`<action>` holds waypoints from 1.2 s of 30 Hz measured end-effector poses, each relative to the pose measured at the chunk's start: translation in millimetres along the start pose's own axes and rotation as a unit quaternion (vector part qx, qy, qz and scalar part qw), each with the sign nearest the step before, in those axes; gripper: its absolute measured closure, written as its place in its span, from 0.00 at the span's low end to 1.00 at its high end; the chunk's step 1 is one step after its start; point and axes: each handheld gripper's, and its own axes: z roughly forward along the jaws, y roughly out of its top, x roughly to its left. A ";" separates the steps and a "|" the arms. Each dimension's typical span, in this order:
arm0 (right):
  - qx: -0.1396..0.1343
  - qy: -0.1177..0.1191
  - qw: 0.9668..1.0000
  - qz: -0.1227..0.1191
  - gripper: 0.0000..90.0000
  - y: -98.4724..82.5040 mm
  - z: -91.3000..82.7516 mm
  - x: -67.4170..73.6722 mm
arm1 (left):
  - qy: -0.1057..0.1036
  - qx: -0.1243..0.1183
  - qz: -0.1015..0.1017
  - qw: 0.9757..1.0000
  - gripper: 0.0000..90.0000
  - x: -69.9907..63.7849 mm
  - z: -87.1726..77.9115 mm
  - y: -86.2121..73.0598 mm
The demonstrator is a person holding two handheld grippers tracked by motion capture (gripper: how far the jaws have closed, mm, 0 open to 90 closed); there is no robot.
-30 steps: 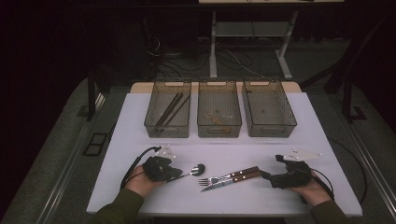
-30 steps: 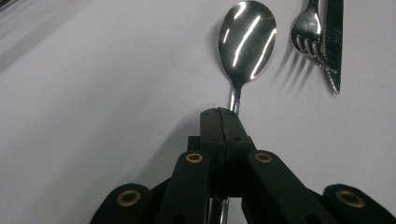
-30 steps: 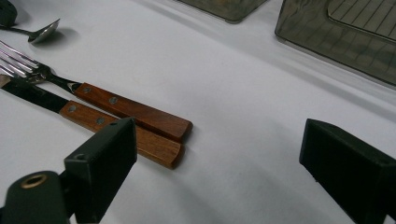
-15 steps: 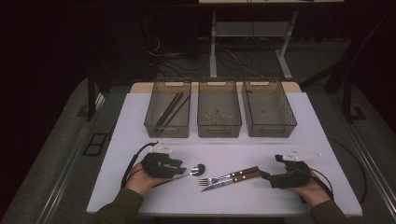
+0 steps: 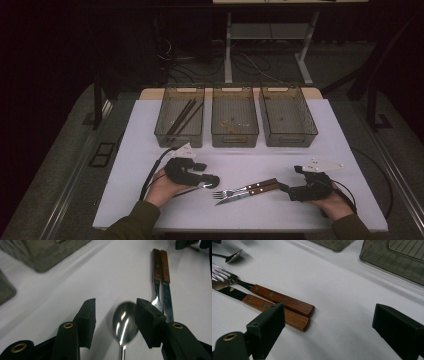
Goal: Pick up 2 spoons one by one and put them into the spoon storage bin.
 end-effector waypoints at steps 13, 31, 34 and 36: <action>-0.003 0.001 1.000 -0.003 0.12 0.0 -2.7 0.9 | 0.002 0.032 0.016 0.999 0.56 -9.9 9.5 -3.5; -0.001 -0.002 1.000 -0.007 0.12 0.3 -1.9 1.9 | 0.023 0.074 0.054 0.996 0.59 -14.9 16.4 -10.1; -0.001 -0.003 1.000 -0.007 0.12 0.1 -1.5 1.6 | 0.027 0.077 0.060 0.995 0.59 -18.0 16.9 -10.3; -0.002 -0.003 1.000 -0.007 0.12 0.2 -1.6 1.8 | 0.030 0.079 0.066 0.994 0.59 -20.4 17.6 -10.3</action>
